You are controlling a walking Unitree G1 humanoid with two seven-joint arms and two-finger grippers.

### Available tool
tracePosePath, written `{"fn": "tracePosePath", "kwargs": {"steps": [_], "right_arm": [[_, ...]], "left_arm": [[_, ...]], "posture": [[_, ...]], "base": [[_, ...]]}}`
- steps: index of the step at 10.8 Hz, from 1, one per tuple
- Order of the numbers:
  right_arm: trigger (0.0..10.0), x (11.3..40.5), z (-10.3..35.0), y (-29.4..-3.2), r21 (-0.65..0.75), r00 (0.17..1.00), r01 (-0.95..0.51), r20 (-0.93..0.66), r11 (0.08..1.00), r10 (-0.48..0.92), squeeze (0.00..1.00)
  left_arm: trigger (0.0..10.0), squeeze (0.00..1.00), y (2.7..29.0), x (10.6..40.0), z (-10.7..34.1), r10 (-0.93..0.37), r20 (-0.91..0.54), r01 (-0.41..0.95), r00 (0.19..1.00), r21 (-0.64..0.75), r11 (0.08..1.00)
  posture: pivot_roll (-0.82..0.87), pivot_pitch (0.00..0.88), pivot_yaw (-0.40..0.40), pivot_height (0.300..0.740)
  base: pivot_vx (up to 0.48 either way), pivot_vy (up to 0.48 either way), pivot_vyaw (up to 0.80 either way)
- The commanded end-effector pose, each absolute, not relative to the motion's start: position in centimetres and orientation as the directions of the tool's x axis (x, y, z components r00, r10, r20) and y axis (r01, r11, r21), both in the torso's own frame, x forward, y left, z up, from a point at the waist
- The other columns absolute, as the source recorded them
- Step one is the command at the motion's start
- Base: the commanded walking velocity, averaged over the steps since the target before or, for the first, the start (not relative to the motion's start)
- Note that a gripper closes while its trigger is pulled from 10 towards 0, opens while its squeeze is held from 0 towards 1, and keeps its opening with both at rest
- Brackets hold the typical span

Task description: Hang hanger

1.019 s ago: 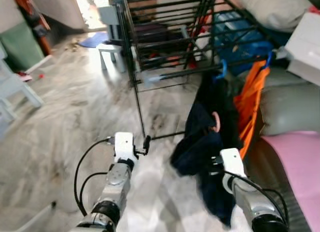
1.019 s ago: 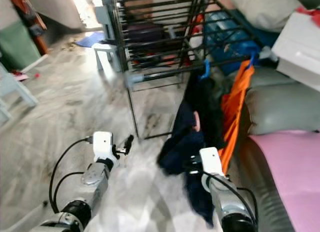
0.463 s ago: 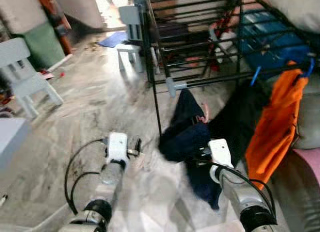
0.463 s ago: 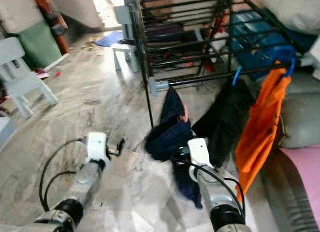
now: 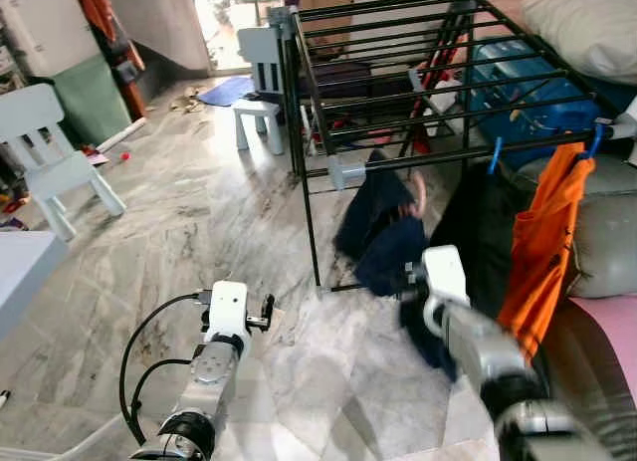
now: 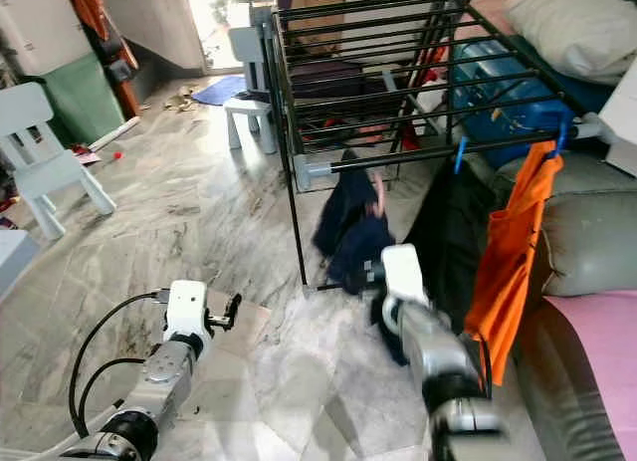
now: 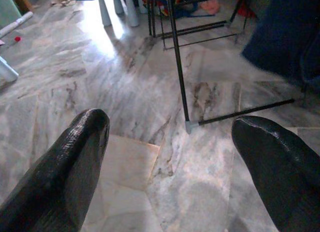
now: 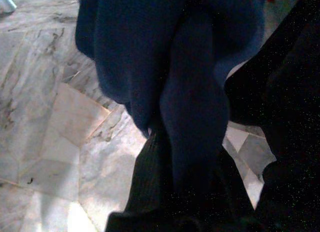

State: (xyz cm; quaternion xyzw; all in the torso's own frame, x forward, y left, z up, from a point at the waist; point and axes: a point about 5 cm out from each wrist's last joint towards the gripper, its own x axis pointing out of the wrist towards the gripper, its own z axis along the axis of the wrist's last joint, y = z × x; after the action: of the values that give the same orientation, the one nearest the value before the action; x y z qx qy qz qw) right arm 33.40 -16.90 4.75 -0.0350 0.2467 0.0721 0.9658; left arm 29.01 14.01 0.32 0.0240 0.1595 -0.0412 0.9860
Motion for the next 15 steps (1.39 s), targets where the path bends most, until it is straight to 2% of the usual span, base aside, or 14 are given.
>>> {"fn": "tracePosePath", "kwargs": {"steps": [1,5,10,12,15], "right_arm": [[10.0,34.8,6.4,-16.2,-0.019,0.889,-0.168,-0.436,0.986,0.143,0.0],[10.0,36.6,8.3,-15.3,0.013,0.869,-0.208,-0.456,0.978,0.191,0.0],[10.0,37.8,9.7,-13.0,0.091,0.846,-0.214,-0.48,0.973,0.232,0.0],[10.0,38.1,10.1,-13.2,0.114,0.857,-0.159,-0.478,0.981,0.194,0.0],[10.0,37.8,9.6,-15.5,0.15,0.857,-0.04,-0.503,0.988,0.111,0.0]], "left_arm": [[10.0,0.0,14.4,28.9,0.2,-0.071,-0.324,0.089,0.943,0.043,0.995],[10.0,0.0,14.9,28.5,0.0,-0.056,-0.322,0.073,0.945,0.039,0.997],[10.0,0.0,17.2,25.5,-1.6,0.026,-0.34,-0.009,0.94,0.051,0.999],[10.0,0.0,18.0,24.6,-1.9,0.047,-0.346,-0.027,0.937,0.063,0.998],[10.0,0.0,18.5,23.8,-2.0,0.056,-0.351,-0.034,0.935,0.07,0.997]], "posture": [[-0.1,0.0,0.094,0.74],[-0.05,0.0,0.074,0.74],[0.05,0.0,0.025,0.74],[0.07,0.0,0.018,0.74],[0.08,0.02,0.025,0.74]], "base": [[0.0,0.0,0.0],[0.0,0.0,0.0],[0.0,0.0,0.0],[0.0,0.0,0.0],[0.0,0.0,0.0]]}}
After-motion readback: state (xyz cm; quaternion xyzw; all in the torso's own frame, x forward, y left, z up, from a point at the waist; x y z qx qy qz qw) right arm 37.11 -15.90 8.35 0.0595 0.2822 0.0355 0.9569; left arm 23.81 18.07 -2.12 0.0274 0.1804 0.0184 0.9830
